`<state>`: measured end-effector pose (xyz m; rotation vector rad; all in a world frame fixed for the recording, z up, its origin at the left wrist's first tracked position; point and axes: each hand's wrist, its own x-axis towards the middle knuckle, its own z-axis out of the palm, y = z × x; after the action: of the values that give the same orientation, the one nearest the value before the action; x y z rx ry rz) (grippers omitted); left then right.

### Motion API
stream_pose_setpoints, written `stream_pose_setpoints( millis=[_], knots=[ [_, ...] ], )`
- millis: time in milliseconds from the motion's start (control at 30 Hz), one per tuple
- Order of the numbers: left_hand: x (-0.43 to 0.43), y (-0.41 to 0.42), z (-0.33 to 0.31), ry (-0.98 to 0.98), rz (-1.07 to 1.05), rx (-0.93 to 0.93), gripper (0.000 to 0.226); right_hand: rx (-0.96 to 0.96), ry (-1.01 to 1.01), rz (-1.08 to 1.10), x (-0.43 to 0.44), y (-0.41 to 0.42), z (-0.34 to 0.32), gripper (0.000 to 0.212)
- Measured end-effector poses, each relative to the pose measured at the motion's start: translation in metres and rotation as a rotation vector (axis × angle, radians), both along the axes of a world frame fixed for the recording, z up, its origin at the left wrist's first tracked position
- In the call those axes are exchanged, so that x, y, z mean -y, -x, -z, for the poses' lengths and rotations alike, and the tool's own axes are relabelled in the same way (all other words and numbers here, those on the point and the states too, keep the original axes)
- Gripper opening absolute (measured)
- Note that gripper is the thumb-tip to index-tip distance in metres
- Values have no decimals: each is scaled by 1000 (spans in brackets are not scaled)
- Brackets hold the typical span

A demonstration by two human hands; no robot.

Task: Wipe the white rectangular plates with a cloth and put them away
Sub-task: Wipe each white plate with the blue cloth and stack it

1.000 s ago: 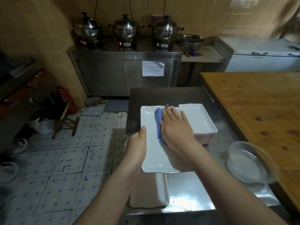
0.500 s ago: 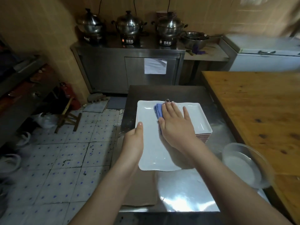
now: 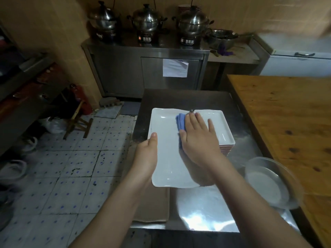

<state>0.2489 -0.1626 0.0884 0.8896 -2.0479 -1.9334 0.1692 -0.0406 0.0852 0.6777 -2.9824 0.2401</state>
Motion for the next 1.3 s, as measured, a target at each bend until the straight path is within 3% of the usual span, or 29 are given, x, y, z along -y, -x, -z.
stream_pose_setpoints(
  millis=[233,533,767,1033,1300],
  knots=[
    [4,1,-4,19,-52,-2,46,-21,25,-64,-12,-52,20,59],
    [-15,-2,-2,-24,-29,11,46,26,58,123,26,8,0,57],
    [-5,-1,0,-25,-30,-34,41,123,205,-252,45,-9,-16,53],
    [5,5,-6,-91,-112,-54,45,229,195,-348,23,-79,-9,57],
    [4,-1,-10,1,-69,-27,45,7,-30,-75,-22,-63,-7,56]
  ],
)
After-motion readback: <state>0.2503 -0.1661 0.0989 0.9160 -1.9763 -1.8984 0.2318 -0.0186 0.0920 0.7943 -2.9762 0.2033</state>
